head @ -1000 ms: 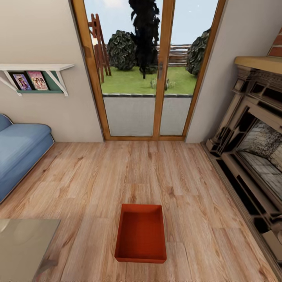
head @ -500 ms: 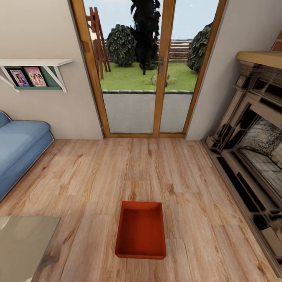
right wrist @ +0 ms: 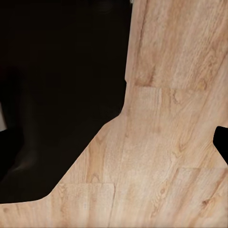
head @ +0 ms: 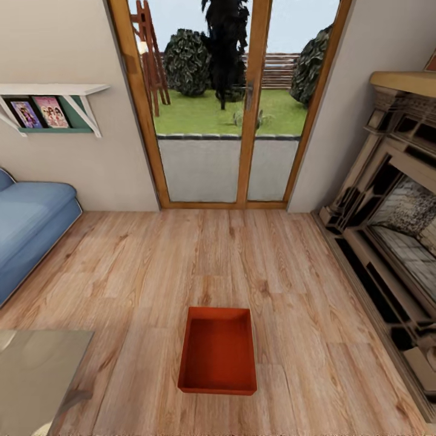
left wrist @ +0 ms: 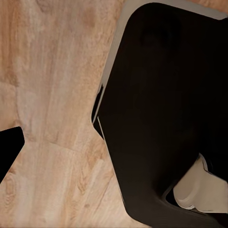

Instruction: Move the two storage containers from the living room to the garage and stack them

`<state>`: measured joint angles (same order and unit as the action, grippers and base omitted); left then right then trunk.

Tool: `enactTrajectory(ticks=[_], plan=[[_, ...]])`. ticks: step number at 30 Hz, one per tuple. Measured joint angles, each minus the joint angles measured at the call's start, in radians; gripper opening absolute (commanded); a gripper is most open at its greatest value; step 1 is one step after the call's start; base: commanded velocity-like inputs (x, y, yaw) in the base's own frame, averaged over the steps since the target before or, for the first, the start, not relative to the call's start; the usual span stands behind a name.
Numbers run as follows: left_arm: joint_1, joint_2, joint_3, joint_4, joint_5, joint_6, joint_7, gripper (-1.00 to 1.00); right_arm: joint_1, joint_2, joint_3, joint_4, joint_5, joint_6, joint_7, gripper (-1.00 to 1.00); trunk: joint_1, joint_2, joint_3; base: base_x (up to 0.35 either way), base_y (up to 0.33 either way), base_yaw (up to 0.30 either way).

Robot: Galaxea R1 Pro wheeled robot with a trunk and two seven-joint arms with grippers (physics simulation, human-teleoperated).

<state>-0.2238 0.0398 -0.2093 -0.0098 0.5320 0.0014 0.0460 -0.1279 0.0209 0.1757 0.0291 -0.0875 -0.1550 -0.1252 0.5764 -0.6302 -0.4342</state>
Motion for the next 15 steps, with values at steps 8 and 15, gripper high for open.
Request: enactTrajectory(ticks=[8, 15], plan=[[0.000, 0.000, 0.000, 0.000, 0.000, 0.000, 0.000, 1.00, 0.000, 0.000, 0.000, 0.000, 0.000, 0.000, 0.000, 1.00, 0.000, 0.000, -0.013, 0.000, 0.000, 0.000], [0.000, 0.000, 0.000, 0.000, 0.000, 0.000, 0.000, 1.00, 0.000, 0.000, 0.000, 0.000, 0.000, 0.000, 0.000, 1.00, 0.000, 0.000, -0.024, 0.000, 0.000, 0.000]])
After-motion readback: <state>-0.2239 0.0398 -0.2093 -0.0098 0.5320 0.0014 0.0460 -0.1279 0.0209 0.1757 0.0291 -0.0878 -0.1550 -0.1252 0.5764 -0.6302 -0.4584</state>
